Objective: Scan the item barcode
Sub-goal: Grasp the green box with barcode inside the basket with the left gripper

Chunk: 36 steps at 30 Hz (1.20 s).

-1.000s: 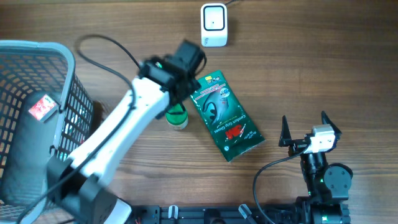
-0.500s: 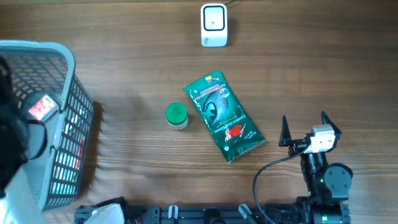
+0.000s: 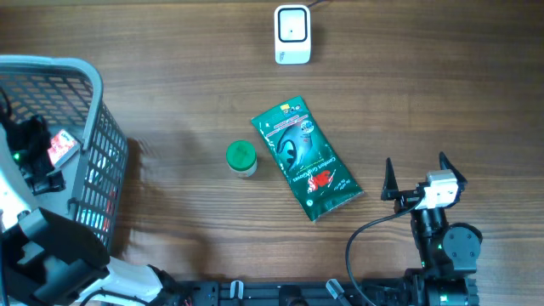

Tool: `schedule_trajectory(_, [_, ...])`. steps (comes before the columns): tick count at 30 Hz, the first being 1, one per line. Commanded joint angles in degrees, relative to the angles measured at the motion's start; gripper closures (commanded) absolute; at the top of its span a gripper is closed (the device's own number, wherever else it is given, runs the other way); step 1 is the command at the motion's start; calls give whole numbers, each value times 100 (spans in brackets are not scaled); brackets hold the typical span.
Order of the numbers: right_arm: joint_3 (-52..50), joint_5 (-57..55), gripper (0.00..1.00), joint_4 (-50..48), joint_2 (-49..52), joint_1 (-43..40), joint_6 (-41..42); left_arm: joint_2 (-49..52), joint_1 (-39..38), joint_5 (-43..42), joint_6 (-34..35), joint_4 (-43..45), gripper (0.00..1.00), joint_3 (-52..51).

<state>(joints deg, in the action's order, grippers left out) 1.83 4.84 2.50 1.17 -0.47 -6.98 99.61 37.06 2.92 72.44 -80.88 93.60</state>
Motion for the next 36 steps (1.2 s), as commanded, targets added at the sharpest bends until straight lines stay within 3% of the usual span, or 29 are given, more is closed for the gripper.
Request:
schedule_trajectory(1, [-35, -42, 0, -20, -37, 13, -50, 74, -131, -35, -481, 568, 0, -623])
schedule_trajectory(4, [-35, -42, 1, -22, -37, 13, -52, 76, -195, -35, -518, 1222, 0, -1327])
schedule_trajectory(15, [-35, -42, 0, -22, -37, 13, -52, 81, -232, -271, -518, 2326, 0, -2437])
schedule_trajectory(22, [-35, -42, 0, -20, -37, 13, -50, 83, -857, -262, -518, 3289, 0, -2868])
schedule_trajectory(29, [-35, -42, 0, -20, -37, 13, -50, 127, -931, -9, -522, 3379, 6, -2879])
schedule_trajectory(31, [-35, -42, 0, -20, -37, 13, -50, 205, -931, -7, -520, 3383, 10, -2879])
schedule_trajectory(36, [-35, -42, 0, -20, -37, 13, -50, 715, -933, -9, -686, 3359, 39, -2879])
